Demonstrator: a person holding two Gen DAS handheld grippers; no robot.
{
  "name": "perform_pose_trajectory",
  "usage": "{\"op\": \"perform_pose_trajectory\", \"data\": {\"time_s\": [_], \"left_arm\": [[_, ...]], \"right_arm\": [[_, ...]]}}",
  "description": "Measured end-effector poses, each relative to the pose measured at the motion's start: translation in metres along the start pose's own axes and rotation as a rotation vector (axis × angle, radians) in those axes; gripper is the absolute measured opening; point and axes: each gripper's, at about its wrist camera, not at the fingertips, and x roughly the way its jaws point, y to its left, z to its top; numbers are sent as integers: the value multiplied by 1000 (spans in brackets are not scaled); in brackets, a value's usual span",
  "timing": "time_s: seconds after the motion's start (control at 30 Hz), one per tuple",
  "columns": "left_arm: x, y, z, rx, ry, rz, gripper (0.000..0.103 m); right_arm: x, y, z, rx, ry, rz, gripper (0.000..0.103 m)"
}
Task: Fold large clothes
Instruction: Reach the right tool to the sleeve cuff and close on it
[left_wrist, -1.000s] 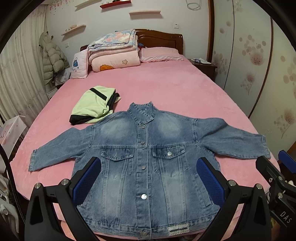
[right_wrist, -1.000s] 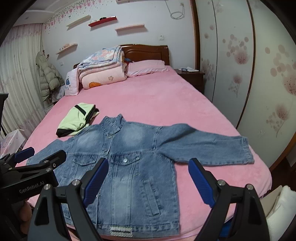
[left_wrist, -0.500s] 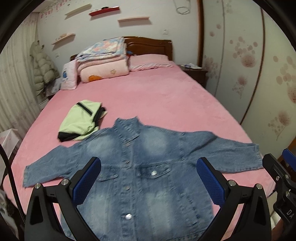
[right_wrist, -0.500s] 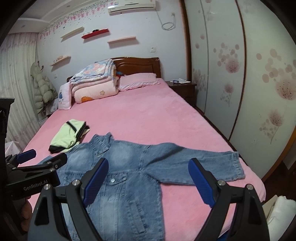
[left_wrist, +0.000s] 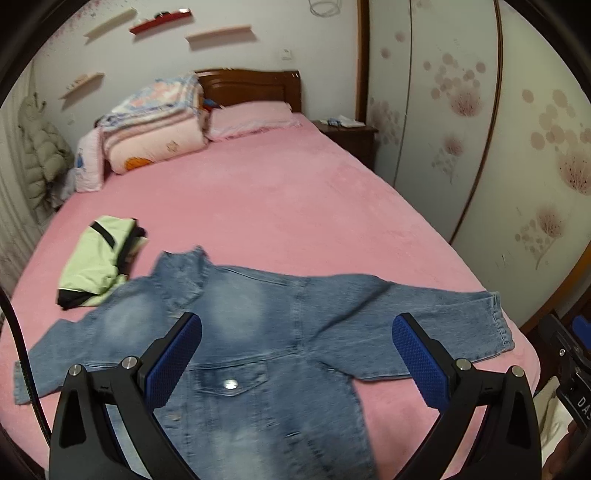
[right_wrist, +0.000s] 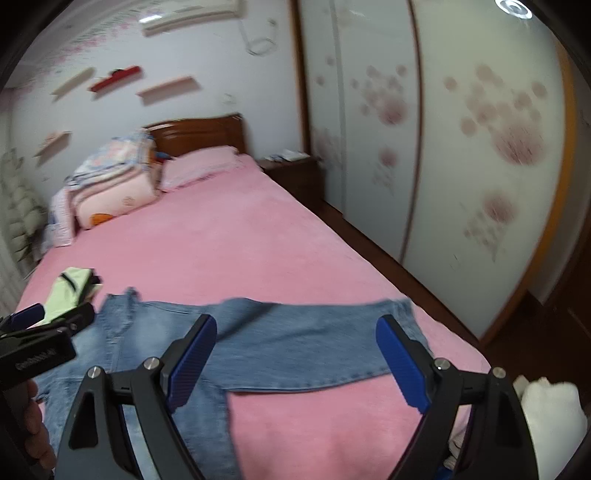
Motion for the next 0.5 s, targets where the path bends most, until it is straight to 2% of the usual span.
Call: {"op": "perform_pose_trajectory", "data": {"time_s": [0.17, 0.3, 0.5], "left_arm": [[50, -26, -14, 5, 57, -60, 102], [86, -46, -30, 38, 77, -46, 102], [129, -72, -49, 109, 103, -56, 102]], "right_arm": [[41, -38, -13, 59, 77, -70, 89], [79, -65, -31, 98, 145, -101, 89], [128, -93, -60, 179, 254, -92, 89]]}}
